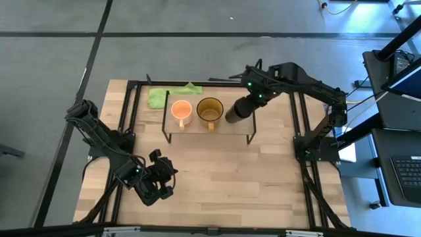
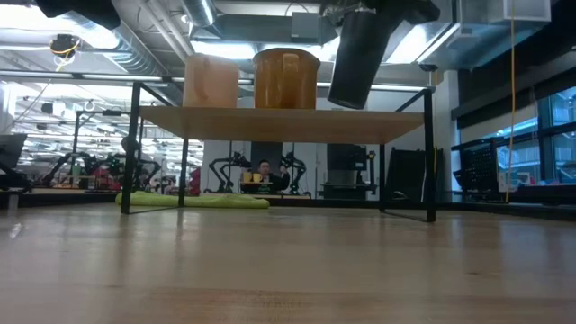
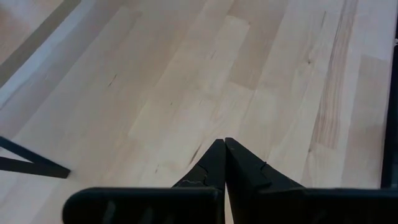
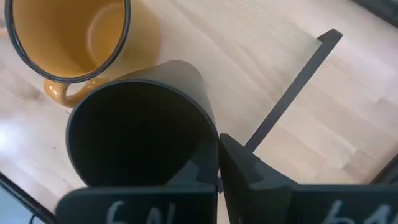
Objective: Stack small to large cups/mugs on shelf
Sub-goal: Put the black cup on the shelf
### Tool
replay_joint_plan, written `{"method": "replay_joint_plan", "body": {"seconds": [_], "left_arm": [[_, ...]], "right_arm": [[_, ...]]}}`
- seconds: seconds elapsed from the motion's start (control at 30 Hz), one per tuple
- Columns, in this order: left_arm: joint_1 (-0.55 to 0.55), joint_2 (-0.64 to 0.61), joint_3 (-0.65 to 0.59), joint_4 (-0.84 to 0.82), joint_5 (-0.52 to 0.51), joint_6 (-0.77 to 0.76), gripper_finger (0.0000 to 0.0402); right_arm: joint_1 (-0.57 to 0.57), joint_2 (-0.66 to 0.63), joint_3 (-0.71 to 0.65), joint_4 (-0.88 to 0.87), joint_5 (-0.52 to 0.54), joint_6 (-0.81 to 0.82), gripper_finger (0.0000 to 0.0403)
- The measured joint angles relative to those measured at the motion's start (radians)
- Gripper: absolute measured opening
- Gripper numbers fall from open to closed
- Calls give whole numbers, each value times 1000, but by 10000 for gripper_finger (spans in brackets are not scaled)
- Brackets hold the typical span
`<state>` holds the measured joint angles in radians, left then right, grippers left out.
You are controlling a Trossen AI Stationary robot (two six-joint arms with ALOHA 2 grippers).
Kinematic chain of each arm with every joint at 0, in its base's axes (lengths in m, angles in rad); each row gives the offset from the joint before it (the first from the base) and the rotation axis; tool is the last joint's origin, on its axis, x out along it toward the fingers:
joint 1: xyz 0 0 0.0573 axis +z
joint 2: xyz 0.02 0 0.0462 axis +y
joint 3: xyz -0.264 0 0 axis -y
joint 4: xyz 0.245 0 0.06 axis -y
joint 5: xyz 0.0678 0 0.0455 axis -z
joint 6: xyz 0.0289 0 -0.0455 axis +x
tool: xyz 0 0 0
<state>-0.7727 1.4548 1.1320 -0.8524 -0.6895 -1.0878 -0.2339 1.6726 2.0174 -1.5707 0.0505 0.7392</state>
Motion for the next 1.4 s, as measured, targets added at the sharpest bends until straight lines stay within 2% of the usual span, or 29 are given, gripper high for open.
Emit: {"method": "replay_joint_plan", "body": {"seconds": [0.83, 1.13, 1.4], "left_arm": [[0, 0, 0, 1, 0, 27, 0], [0, 0, 0, 1, 0, 27, 0], [0, 0, 0, 2, 9, 18, 0]], "right_arm": [[9, 0, 0, 0, 1, 35, 12], [11, 0, 0, 0, -33, -154, 12], [-40, 0, 0, 0, 1, -262, 12]]}}
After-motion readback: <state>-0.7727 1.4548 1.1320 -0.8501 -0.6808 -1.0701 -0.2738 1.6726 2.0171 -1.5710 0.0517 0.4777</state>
